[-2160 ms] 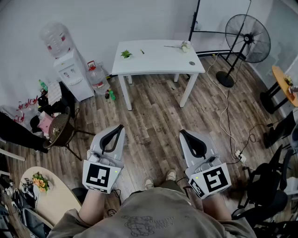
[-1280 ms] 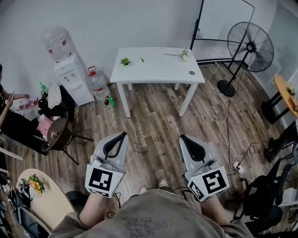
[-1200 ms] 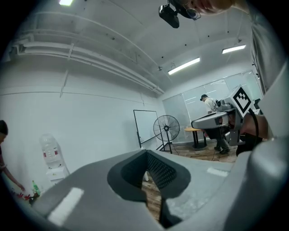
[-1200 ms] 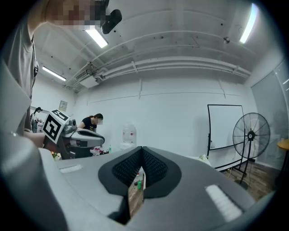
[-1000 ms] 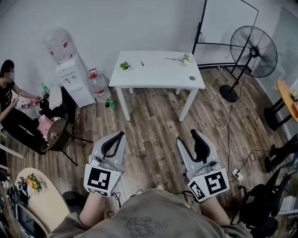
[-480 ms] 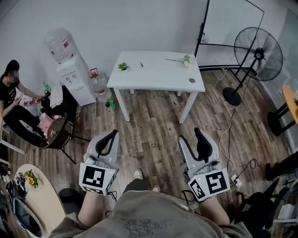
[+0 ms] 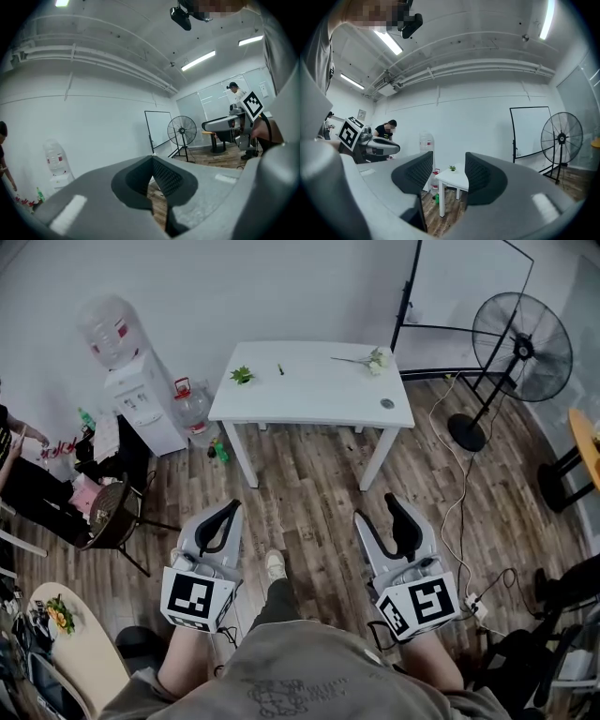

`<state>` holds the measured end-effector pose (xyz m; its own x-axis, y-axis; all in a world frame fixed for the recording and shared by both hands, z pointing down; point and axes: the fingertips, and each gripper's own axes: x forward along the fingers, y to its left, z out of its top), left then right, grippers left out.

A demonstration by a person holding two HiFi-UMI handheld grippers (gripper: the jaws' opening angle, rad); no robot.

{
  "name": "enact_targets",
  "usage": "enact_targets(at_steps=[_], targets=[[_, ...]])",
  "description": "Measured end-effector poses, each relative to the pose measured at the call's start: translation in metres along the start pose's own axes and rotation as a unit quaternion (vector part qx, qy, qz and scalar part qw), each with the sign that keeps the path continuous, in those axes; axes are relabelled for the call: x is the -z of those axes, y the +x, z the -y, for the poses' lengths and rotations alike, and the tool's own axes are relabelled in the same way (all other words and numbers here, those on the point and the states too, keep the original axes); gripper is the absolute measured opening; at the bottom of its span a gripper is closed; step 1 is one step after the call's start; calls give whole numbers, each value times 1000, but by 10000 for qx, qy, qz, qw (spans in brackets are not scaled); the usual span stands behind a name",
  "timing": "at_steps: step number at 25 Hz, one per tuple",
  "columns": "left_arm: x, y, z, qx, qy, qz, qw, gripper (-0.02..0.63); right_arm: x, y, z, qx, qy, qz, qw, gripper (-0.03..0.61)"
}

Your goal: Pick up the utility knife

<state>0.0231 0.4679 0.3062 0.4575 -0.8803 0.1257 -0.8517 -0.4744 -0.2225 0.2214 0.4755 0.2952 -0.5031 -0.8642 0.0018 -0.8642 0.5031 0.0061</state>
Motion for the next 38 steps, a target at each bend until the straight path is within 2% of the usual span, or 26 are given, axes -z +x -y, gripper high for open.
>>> enact_targets(at_steps=[7,11,16,26,31,38], targets=[[19,42,-49,62,-87,-86,9999,0,6,71,7,-42,-93,-147,9998,225],[26,72,-90,85,-102,-129,9998,0,7,122,10,-24,-139,-282,9995,225],[25,115,-143,223,109,-97,9996,0,0,192,7,-86,-207,-441,9988,225],[44,186,-250,396,-15,-170,9991,0,-5,324,12,103,-237,-557,9981,225],[54,212,-282,491,-63,-230,9985,0,-3,366,14,158,-237,-641,9975,225],[64,252,-300,590,-127,-286,9978,0,8,404,35,212,-221,-817,9962,222]])
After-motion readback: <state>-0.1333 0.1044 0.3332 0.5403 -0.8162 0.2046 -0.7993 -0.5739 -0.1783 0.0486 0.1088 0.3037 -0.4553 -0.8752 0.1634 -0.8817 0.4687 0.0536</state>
